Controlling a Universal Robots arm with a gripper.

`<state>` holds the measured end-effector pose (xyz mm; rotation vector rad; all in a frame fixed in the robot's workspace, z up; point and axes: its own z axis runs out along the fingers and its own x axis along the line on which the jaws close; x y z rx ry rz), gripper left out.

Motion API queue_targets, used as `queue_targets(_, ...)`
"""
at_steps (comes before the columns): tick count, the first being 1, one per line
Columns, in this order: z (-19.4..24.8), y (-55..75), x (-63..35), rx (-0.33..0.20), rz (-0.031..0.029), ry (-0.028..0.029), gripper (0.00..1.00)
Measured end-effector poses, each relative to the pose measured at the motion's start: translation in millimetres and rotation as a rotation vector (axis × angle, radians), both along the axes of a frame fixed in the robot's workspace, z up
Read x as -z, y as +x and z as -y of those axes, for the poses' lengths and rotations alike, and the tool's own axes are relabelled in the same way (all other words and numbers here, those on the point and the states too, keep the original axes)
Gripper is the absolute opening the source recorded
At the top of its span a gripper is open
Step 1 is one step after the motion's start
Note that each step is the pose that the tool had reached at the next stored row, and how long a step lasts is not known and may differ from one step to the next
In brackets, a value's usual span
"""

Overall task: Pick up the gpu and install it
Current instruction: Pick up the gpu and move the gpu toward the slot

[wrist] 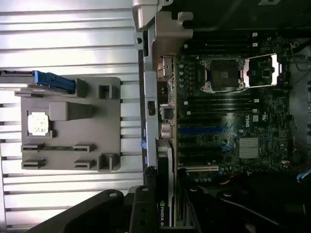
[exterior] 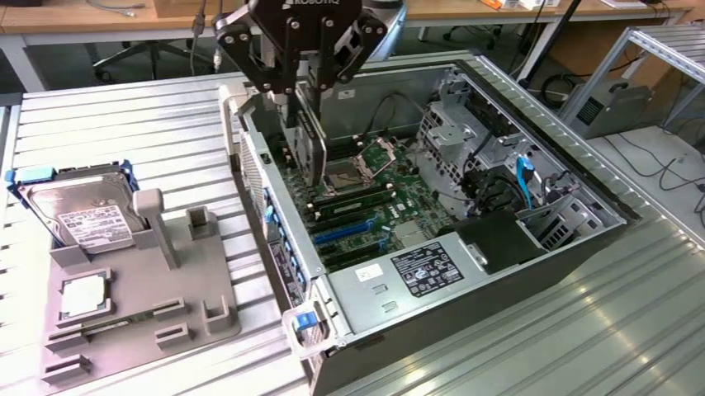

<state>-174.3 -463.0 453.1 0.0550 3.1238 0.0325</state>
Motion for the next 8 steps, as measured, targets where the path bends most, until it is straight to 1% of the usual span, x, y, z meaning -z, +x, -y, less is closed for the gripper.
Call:
queue_targets(2, -0.1, 15.9, 0.0, -0.004, 0.0000, 0.0001, 0.27)
queue_targets(8, -0.3, 43.1, 0.0, -0.010, 0.0000, 0.0001, 0.27)
